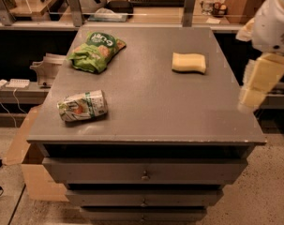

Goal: Move sponge near green rice chip bag

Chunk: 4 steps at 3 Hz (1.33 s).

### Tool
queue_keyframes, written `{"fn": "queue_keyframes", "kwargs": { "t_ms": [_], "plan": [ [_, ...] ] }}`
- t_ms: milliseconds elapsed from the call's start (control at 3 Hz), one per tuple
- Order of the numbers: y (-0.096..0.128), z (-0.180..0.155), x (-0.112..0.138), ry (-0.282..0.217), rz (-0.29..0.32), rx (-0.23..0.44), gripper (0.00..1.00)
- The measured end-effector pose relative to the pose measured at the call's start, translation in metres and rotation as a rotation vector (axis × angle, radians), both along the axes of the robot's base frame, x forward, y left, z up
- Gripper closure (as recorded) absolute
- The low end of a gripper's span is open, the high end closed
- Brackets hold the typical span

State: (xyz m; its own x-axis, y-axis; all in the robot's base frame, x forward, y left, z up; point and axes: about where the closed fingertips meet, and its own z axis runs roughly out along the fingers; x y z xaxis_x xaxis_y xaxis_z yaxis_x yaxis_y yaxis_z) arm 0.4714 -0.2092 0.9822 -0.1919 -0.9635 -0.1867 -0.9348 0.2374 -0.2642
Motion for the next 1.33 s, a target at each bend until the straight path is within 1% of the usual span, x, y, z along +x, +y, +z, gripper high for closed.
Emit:
{"fn": "queue_keyframes", "kwargs": {
  "t_ms": [333,667,1000,1333],
  "plan": [
    [0.025,0.002,0.066,-0.002,0.066,-0.033,0.00],
    [0.059,-0.007,0.135,-0.007,0.116,-0.039,0.00],
    [0.072,-0.003,0.158,-0.042,0.124,-0.017,0.00],
    [0.075,-0.004,0.162,-0.054,0.126,-0.013,0.00]
  ]
}}
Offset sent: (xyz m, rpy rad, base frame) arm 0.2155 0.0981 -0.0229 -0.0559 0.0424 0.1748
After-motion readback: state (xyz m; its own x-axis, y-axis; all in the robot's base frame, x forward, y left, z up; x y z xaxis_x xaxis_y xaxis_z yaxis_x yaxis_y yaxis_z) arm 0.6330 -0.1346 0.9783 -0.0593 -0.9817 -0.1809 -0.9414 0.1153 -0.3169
